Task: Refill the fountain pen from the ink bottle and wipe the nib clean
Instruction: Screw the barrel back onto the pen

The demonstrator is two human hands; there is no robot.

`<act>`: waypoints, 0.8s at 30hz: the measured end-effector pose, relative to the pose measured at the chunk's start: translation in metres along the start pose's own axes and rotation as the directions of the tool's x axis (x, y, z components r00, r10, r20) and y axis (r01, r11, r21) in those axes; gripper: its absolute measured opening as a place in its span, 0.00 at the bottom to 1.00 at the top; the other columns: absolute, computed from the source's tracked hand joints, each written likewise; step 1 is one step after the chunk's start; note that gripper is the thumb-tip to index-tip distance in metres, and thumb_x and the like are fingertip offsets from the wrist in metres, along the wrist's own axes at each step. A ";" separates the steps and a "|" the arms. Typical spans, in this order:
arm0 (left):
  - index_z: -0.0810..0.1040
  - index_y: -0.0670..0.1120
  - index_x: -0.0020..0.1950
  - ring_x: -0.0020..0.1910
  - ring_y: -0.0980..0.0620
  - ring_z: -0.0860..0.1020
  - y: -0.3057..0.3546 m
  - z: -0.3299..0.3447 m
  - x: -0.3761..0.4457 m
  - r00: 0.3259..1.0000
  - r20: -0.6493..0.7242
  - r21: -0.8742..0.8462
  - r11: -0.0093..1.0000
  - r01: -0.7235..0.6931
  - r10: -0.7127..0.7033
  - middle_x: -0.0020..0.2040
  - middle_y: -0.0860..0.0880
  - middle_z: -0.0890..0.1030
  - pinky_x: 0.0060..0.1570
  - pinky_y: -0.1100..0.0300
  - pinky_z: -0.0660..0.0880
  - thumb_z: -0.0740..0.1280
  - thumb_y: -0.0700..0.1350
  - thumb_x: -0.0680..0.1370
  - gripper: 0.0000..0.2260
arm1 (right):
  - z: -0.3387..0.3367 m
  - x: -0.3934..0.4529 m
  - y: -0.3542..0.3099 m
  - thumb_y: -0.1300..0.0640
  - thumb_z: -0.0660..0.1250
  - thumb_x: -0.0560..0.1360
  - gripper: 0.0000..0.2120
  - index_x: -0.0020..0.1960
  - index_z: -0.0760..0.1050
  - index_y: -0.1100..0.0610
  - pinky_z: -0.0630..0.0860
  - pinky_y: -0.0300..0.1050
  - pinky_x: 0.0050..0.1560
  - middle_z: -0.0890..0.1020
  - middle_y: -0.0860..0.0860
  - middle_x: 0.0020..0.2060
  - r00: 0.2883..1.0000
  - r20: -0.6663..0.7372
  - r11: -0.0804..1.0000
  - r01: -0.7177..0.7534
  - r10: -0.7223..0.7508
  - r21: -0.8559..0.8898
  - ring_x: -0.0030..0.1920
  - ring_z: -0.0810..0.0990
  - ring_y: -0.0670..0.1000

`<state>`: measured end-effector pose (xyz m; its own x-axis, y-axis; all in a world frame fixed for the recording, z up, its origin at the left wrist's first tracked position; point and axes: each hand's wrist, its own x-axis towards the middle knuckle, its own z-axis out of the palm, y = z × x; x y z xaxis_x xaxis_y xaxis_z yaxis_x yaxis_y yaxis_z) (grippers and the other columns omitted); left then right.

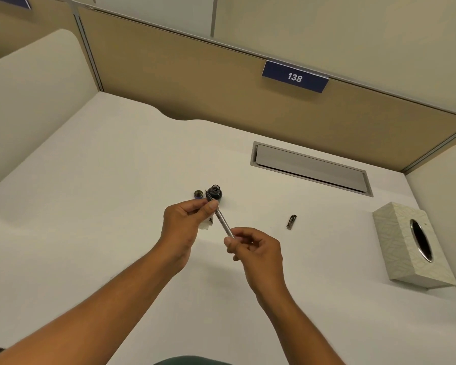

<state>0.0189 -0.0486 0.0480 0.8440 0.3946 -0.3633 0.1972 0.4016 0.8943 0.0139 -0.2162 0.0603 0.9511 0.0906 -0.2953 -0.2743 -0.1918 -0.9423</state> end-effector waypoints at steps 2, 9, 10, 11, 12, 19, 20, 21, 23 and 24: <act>0.90 0.43 0.50 0.45 0.53 0.82 0.002 -0.002 0.004 1.000 0.006 0.004 1.000 0.003 -0.003 0.47 0.46 0.89 0.55 0.58 0.74 0.78 0.46 0.74 0.08 | 0.004 0.001 0.000 0.63 0.76 0.76 0.08 0.53 0.84 0.56 0.82 0.38 0.38 0.88 0.55 0.38 1.000 0.006 0.999 -0.004 0.003 0.038 0.36 0.87 0.48; 0.89 0.43 0.49 0.42 0.54 0.81 0.007 -0.005 0.012 1.000 0.031 0.023 1.000 0.003 -0.003 0.46 0.45 0.88 0.51 0.60 0.74 0.78 0.46 0.74 0.08 | 0.010 0.002 0.000 0.63 0.74 0.77 0.04 0.52 0.82 0.59 0.84 0.41 0.43 0.88 0.57 0.41 1.000 0.024 0.998 0.007 -0.009 0.060 0.38 0.87 0.49; 0.89 0.43 0.49 0.43 0.54 0.81 0.007 -0.004 0.012 0.999 0.035 0.021 1.000 0.004 -0.005 0.46 0.45 0.88 0.51 0.60 0.73 0.78 0.46 0.74 0.08 | 0.011 0.002 0.000 0.64 0.76 0.75 0.06 0.51 0.83 0.59 0.84 0.41 0.43 0.88 0.57 0.41 1.000 0.013 0.998 0.002 -0.003 0.055 0.38 0.87 0.48; 0.89 0.43 0.49 0.43 0.54 0.81 0.007 -0.004 0.012 0.999 0.037 0.020 1.000 0.007 -0.008 0.47 0.44 0.88 0.52 0.60 0.73 0.78 0.46 0.74 0.08 | 0.011 0.002 0.000 0.64 0.77 0.74 0.07 0.51 0.83 0.58 0.84 0.41 0.42 0.88 0.57 0.40 1.000 0.005 0.999 -0.002 0.001 0.048 0.37 0.87 0.48; 0.89 0.43 0.50 0.43 0.54 0.81 0.006 -0.004 0.012 0.999 0.038 0.020 1.000 0.009 -0.010 0.48 0.43 0.89 0.52 0.60 0.73 0.79 0.46 0.74 0.09 | 0.011 0.002 0.000 0.64 0.77 0.74 0.07 0.51 0.83 0.58 0.84 0.41 0.42 0.88 0.57 0.39 1.000 0.000 0.999 -0.002 0.002 0.039 0.37 0.87 0.49; 0.90 0.44 0.49 0.45 0.55 0.82 0.006 -0.004 0.013 0.999 0.036 0.013 1.000 0.009 -0.009 0.50 0.44 0.89 0.53 0.60 0.74 0.79 0.46 0.74 0.08 | 0.012 0.001 0.001 0.60 0.70 0.81 0.07 0.49 0.86 0.52 0.83 0.39 0.42 0.89 0.51 0.42 1.000 0.016 0.999 0.022 -0.021 -0.024 0.40 0.86 0.46; 0.90 0.44 0.50 0.46 0.55 0.82 0.006 -0.004 0.012 0.999 0.035 0.010 1.000 0.008 -0.008 0.51 0.44 0.89 0.53 0.60 0.74 0.79 0.46 0.74 0.08 | 0.012 0.001 0.002 0.59 0.71 0.80 0.07 0.49 0.86 0.50 0.83 0.39 0.42 0.89 0.51 0.42 1.000 -0.006 0.999 0.023 -0.023 -0.027 0.41 0.86 0.47; 0.90 0.44 0.50 0.46 0.55 0.83 0.006 -0.004 0.012 0.999 0.033 0.008 1.000 0.009 -0.009 0.51 0.45 0.89 0.53 0.61 0.74 0.79 0.46 0.74 0.08 | 0.013 0.001 0.001 0.59 0.73 0.79 0.06 0.49 0.86 0.49 0.83 0.38 0.42 0.89 0.51 0.42 1.000 -0.023 1.000 0.017 -0.017 -0.018 0.41 0.86 0.49; 0.90 0.44 0.50 0.46 0.56 0.83 0.006 -0.004 0.012 1.000 0.027 0.007 1.000 0.011 -0.012 0.50 0.45 0.89 0.53 0.61 0.74 0.79 0.46 0.73 0.09 | 0.013 0.002 0.000 0.60 0.76 0.76 0.06 0.52 0.86 0.51 0.85 0.40 0.43 0.88 0.54 0.41 1.000 -0.024 1.000 0.005 -0.004 0.015 0.41 0.87 0.52; 0.90 0.44 0.50 0.45 0.57 0.83 0.006 -0.004 0.011 1.000 0.026 0.008 1.000 0.012 -0.013 0.50 0.44 0.89 0.53 0.61 0.74 0.79 0.46 0.73 0.09 | 0.013 0.002 0.000 0.61 0.78 0.75 0.09 0.53 0.85 0.52 0.85 0.42 0.44 0.88 0.56 0.41 1.000 -0.020 1.000 0.001 0.000 0.029 0.40 0.87 0.52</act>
<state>0.0273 -0.0384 0.0481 0.8541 0.3678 -0.3676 0.2115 0.4001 0.8917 0.0140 -0.2035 0.0578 0.9538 0.0716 -0.2917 -0.2773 -0.1632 -0.9468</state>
